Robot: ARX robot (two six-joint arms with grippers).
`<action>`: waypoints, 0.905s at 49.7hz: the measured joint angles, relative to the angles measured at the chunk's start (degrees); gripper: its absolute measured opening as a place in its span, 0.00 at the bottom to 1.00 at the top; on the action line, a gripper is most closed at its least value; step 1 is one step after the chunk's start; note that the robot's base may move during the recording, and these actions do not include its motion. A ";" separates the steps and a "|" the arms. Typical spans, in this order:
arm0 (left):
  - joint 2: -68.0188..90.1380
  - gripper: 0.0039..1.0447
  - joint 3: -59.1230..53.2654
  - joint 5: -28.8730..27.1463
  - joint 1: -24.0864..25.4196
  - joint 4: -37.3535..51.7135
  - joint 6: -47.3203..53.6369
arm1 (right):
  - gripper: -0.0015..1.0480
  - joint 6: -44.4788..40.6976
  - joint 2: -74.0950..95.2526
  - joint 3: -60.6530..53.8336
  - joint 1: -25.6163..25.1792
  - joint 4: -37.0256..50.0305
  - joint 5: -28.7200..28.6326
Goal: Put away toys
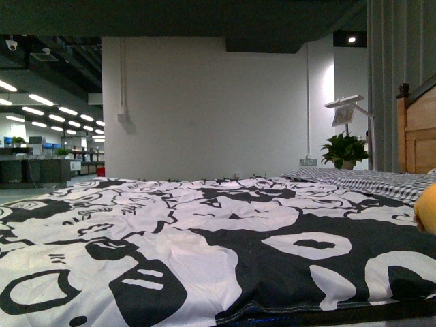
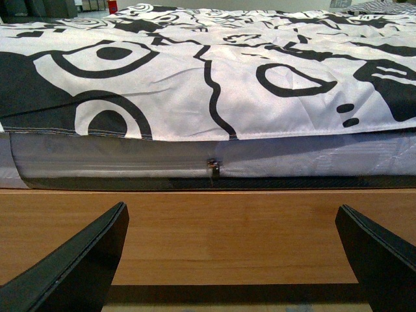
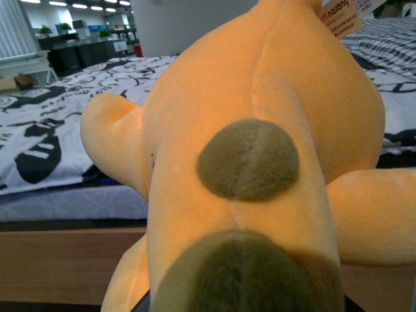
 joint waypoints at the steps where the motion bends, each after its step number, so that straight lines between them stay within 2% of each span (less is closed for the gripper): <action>1: 0.00 0.95 0.00 -0.02 0.00 0.00 0.00 | 0.19 -0.42 -0.81 -0.98 0.44 -0.09 0.68; 8: 0.00 0.95 0.00 -0.02 0.00 0.00 0.00 | 0.19 -2.25 -4.48 -6.78 3.69 -0.63 1.88; 21: 0.00 0.95 0.00 -0.02 0.00 0.00 0.00 | 0.19 -4.70 -5.53 -8.52 16.98 2.60 11.06; 45: 0.00 0.95 -0.02 -0.02 0.00 0.00 0.00 | 0.19 -5.70 -5.77 -8.52 18.38 2.60 12.02</action>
